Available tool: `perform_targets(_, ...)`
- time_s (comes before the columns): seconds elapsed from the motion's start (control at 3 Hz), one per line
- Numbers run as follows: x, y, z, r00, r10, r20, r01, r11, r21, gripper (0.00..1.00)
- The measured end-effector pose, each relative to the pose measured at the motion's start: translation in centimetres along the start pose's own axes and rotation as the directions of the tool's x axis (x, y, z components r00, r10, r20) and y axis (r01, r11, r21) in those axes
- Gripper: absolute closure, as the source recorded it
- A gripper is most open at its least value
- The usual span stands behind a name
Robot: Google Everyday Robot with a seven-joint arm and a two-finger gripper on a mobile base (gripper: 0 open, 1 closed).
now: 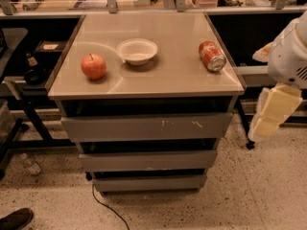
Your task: Open top drawer
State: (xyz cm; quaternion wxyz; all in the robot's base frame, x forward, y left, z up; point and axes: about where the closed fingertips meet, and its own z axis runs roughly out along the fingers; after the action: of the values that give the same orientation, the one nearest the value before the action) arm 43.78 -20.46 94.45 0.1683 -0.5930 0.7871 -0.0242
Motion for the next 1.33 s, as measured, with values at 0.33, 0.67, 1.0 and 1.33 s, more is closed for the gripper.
perform_targets(0.33, -0.5, 0.6, 4.6, 0.999, 0.044, -0.004, -0.044, 0.9987, -0.024, 0.0)
perform_targets(0.67, -0.9, 1.3, 9.4, 0.997, 0.079, -0.005, -0.079, 0.994, -0.076, 0.0)
perform_targets(1.0, -0.9, 1.3, 9.4, 0.997, 0.079, -0.005, -0.079, 0.994, -0.076, 0.0)
perform_targets(1.33, -1.6, 2.8, 10.8, 0.997, 0.082, 0.004, -0.082, 0.9925, -0.091, 0.0)
